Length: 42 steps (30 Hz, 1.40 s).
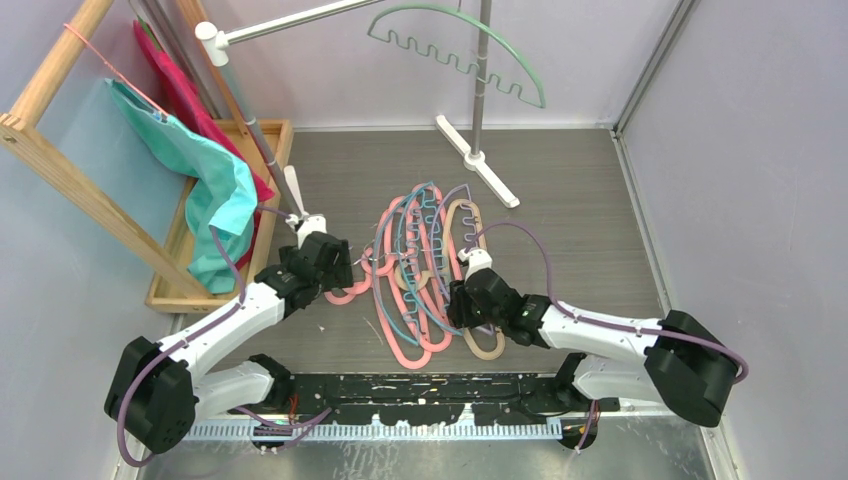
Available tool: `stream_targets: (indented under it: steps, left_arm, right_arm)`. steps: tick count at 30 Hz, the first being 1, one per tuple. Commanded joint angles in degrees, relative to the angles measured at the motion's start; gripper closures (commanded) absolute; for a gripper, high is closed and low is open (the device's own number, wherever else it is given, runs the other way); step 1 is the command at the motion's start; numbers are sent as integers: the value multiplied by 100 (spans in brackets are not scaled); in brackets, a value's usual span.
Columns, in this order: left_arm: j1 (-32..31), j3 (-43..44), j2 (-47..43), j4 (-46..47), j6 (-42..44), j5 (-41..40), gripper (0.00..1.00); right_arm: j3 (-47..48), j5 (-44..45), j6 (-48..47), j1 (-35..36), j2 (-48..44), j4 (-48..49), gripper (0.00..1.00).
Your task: Organize the hangers
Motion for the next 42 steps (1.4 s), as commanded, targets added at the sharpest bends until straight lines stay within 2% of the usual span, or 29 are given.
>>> stream_targets:
  steps: [1, 5, 9, 10, 11, 22, 30, 34, 42]
  left_arm:
    - [-18, 26, -141, 168, -77, -64, 2]
    - [-18, 31, -119, 176, -71, -61, 2]
    - [-18, 22, -82, 194, -68, -51, 2]
    - [-18, 21, -76, 202, -68, -50, 2]
    - [-18, 26, -55, 201, -68, -54, 2]
    - [-18, -17, -64, 222, -94, -57, 2]
    - [-18, -63, -158, 203, -112, -55, 2]
    - [-18, -64, -174, 191, -121, -59, 2]
    - [-18, -84, -300, 145, -147, -101, 2]
  right_arm:
    - [15, 63, 10, 12, 74, 421, 54]
    - [14, 133, -22, 12, 118, 467, 61]
    - [38, 226, -69, 12, 116, 451, 92]
    - [54, 251, -71, 12, 74, 411, 97]
    - [80, 264, -65, 12, 8, 369, 99]
    - [523, 144, 241, 11, -1658, 80, 99]
    - [616, -484, 592, 12, -1995, 1223, 99]
    - [1091, -871, 771, 12, -1718, 1874, 99]
    - [2597, -1975, 1069, 4, -294, 3392, 99]
